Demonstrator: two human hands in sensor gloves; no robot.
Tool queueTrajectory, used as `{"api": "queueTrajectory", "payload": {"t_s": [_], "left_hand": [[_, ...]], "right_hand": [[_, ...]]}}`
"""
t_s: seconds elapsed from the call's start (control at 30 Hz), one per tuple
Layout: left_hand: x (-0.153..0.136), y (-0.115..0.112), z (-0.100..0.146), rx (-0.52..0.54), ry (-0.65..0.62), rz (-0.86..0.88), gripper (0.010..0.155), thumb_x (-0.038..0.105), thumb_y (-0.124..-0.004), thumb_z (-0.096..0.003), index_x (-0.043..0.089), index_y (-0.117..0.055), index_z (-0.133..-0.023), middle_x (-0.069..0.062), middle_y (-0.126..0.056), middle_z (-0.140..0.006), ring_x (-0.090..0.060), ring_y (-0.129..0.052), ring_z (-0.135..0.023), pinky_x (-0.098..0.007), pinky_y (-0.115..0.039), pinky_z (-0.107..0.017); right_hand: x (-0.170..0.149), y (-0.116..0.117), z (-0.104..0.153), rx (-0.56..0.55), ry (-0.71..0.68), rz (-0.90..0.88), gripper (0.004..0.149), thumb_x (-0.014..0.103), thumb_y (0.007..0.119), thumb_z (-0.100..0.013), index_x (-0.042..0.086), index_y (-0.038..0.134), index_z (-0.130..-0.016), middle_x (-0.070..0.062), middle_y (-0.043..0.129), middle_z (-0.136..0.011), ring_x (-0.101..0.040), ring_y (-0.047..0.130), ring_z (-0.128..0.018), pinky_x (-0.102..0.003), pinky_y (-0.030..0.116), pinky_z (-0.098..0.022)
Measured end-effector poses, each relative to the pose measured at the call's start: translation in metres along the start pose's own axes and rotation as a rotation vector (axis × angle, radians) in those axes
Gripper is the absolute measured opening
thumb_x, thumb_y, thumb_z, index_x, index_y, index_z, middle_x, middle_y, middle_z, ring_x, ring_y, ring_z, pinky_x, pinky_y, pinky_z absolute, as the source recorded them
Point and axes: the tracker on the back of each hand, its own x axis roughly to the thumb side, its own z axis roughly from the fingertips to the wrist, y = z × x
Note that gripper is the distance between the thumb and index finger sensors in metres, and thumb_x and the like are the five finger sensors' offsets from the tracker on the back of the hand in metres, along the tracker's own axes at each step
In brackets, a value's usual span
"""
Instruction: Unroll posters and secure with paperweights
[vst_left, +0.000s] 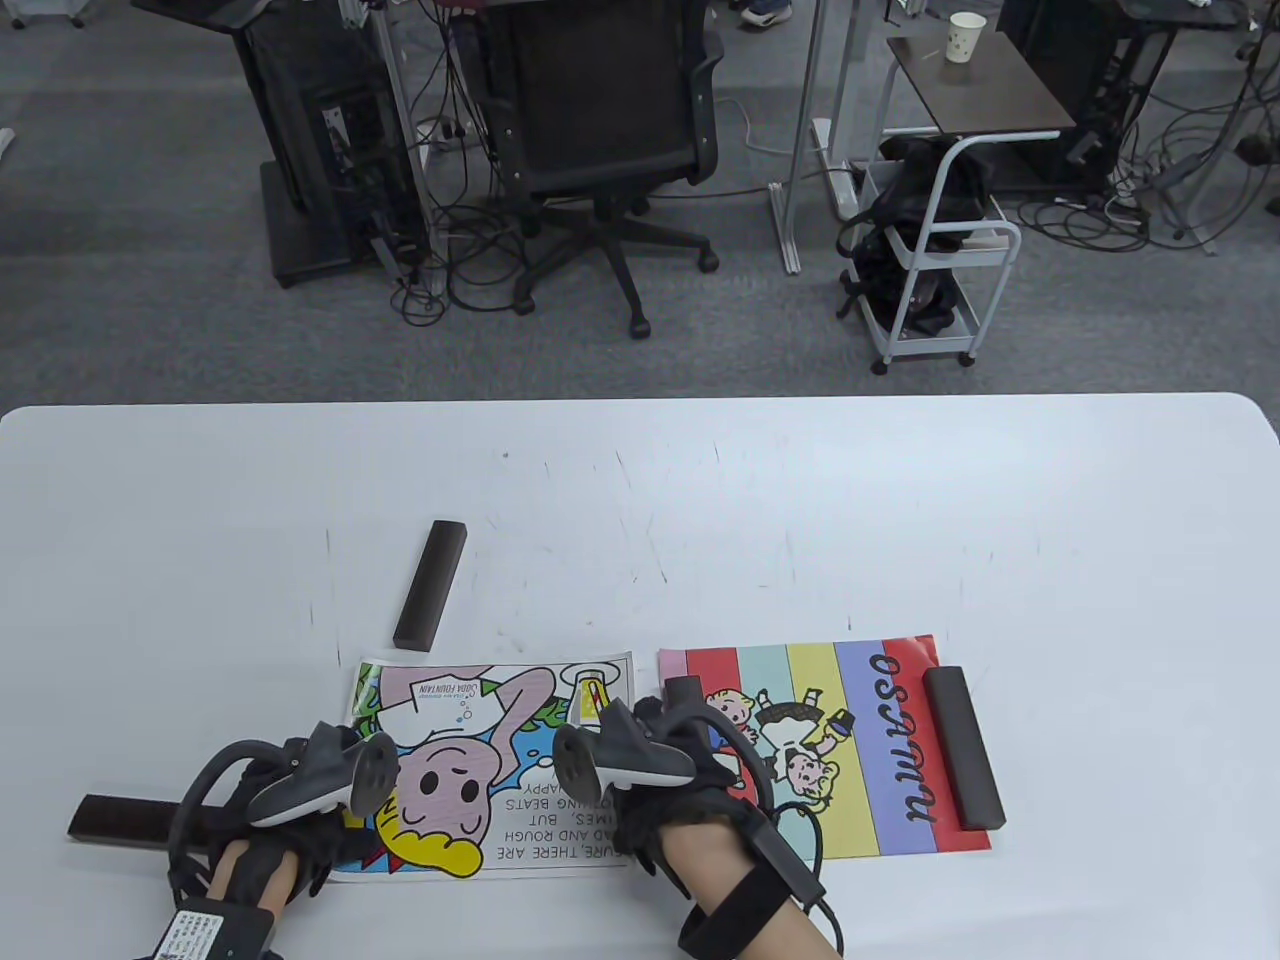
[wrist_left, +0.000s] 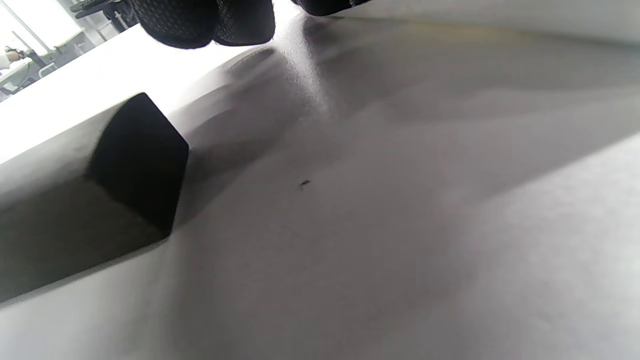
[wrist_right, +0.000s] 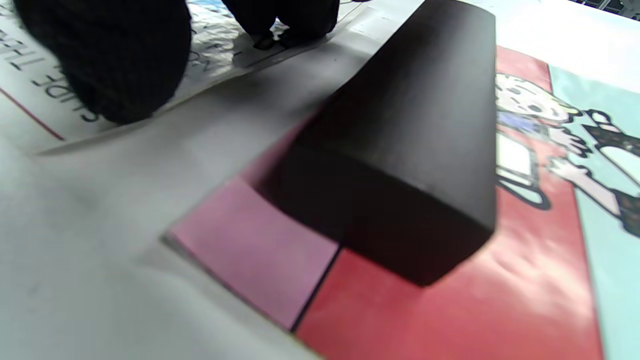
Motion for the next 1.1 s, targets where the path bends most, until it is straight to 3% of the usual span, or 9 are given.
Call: {"api": "queueTrajectory", "payload": {"t_s": [0.2, 0.23, 0.3, 0.33, 0.43, 0.67, 0.73, 0.83, 1.1], "left_hand": [[-0.010, 0.006, 0.003, 0.006, -0.027, 0.083, 0.087, 0.065, -0.072, -0.0266, 0.033, -0.044, -0.102, 0.002, -0.044, -0.111, -0.032, -0.055, -0.103, -0.049, -0.063, -0.067], [-0.014, 0.009, 0.005, 0.025, -0.020, 0.094, 0.088, 0.065, -0.073, -0.0267, 0.032, -0.044, -0.103, 0.000, -0.046, -0.112, -0.032, -0.055, -0.103, -0.049, -0.063, -0.068], [-0.028, 0.016, 0.009, 0.060, -0.002, 0.131, 0.088, 0.064, -0.075, -0.0268, 0.031, -0.045, -0.103, -0.001, -0.048, -0.112, -0.031, -0.057, -0.103, -0.050, -0.064, -0.068], [-0.038, 0.019, 0.013, 0.067, 0.016, 0.161, 0.089, 0.064, -0.076, -0.0270, 0.030, -0.045, -0.104, -0.002, -0.048, -0.112, -0.032, -0.058, -0.103, -0.051, -0.064, -0.068], [-0.068, 0.023, 0.021, 0.063, 0.083, 0.198, 0.091, 0.061, -0.080, -0.0278, 0.029, -0.044, -0.104, -0.003, -0.047, -0.112, -0.032, -0.057, -0.104, -0.052, -0.062, -0.070], [-0.110, -0.012, 0.018, -0.130, 0.244, 0.129, 0.094, 0.056, -0.086, -0.0281, 0.030, -0.039, -0.105, -0.003, -0.041, -0.113, -0.032, -0.051, -0.107, -0.054, -0.058, -0.072], [-0.116, -0.021, 0.015, -0.175, 0.261, 0.165, 0.095, 0.058, -0.081, -0.0254, 0.030, -0.037, -0.105, -0.003, -0.040, -0.113, -0.032, -0.051, -0.107, -0.053, -0.058, -0.073], [-0.120, -0.022, 0.017, -0.188, 0.242, 0.225, 0.093, 0.056, -0.084, -0.0264, 0.032, -0.039, -0.104, -0.001, -0.042, -0.113, -0.031, -0.052, -0.107, -0.054, -0.058, -0.073], [-0.112, -0.039, 0.014, -0.289, 0.262, 0.028, 0.082, 0.044, -0.090, -0.0308, 0.035, -0.045, -0.100, 0.004, -0.049, -0.110, -0.028, -0.056, -0.106, -0.051, -0.060, -0.072]], "right_hand": [[0.002, 0.002, 0.000, 0.011, 0.001, 0.008, 0.085, 0.044, 0.089, -0.033, 0.024, 0.041, -0.102, -0.008, 0.038, -0.113, -0.036, 0.030, -0.105, -0.054, 0.036, -0.074], [0.002, 0.002, 0.000, 0.008, 0.003, 0.017, 0.085, 0.047, 0.083, -0.032, 0.024, 0.041, -0.101, -0.008, 0.038, -0.113, -0.035, 0.030, -0.105, -0.054, 0.036, -0.074], [0.004, 0.003, 0.000, 0.005, 0.005, 0.037, 0.085, 0.042, 0.087, -0.033, 0.024, 0.041, -0.101, -0.009, 0.038, -0.113, -0.035, 0.031, -0.105, -0.054, 0.037, -0.074], [0.005, 0.003, 0.000, 0.006, 0.007, 0.045, 0.084, 0.046, 0.082, -0.031, 0.023, 0.041, -0.101, -0.009, 0.038, -0.113, -0.035, 0.031, -0.105, -0.054, 0.037, -0.074], [0.005, 0.003, 0.000, 0.007, 0.008, 0.045, 0.084, 0.047, 0.081, -0.031, 0.024, 0.040, -0.101, -0.009, 0.038, -0.112, -0.035, 0.032, -0.105, -0.054, 0.037, -0.074], [0.004, 0.004, 0.000, 0.012, 0.012, 0.025, 0.084, 0.046, 0.081, -0.031, 0.024, 0.040, -0.101, -0.009, 0.037, -0.112, -0.035, 0.032, -0.104, -0.053, 0.038, -0.073], [0.004, 0.004, 0.000, 0.013, 0.012, 0.027, 0.084, 0.046, 0.081, -0.031, 0.024, 0.040, -0.101, -0.009, 0.036, -0.112, -0.035, 0.032, -0.104, -0.053, 0.038, -0.074], [0.004, 0.005, 0.000, 0.014, 0.011, 0.019, 0.084, 0.046, 0.081, -0.032, 0.024, 0.039, -0.101, -0.009, 0.036, -0.112, -0.035, 0.032, -0.104, -0.053, 0.038, -0.073], [0.003, 0.005, 0.000, 0.016, 0.010, 0.015, 0.084, 0.046, 0.081, -0.032, 0.023, 0.039, -0.101, -0.009, 0.036, -0.112, -0.035, 0.032, -0.104, -0.053, 0.038, -0.073]]}}
